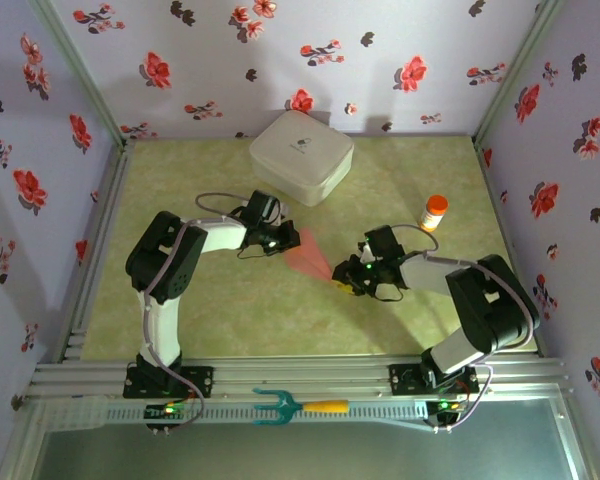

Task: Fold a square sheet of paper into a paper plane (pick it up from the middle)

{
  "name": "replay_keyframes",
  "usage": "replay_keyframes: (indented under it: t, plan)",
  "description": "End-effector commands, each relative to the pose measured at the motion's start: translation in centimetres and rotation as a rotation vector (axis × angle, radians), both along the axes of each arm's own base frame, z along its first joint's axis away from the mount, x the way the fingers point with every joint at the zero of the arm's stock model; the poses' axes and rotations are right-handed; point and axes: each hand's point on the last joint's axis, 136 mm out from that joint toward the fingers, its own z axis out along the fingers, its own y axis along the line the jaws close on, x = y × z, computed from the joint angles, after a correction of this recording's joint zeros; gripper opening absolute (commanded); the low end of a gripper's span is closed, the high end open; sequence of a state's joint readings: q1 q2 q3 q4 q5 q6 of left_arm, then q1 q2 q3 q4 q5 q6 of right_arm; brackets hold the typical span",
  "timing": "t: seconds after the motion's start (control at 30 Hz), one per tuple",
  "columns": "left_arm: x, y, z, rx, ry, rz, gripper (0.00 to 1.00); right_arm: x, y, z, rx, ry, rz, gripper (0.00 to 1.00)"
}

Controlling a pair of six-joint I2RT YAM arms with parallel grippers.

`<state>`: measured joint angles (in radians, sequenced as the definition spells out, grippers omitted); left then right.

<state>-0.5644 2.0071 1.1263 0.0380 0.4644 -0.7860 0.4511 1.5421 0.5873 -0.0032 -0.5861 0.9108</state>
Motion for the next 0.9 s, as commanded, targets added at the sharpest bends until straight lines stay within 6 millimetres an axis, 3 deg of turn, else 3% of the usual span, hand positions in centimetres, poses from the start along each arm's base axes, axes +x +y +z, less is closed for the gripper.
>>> replay_keyframes:
  t: [0.0, 0.87]
  plan:
    - [-1.4, 1.7, -2.7, 0.066, 0.087, 0.026, 0.01, 0.0, 0.2, -0.4, 0.025, 0.018, -0.009, 0.31]
    - [-1.4, 1.6, -2.3, 0.062, 0.086, 0.02, 0.01, 2.3, 1.4, 1.2, 0.136, -0.118, -0.001, 0.27]
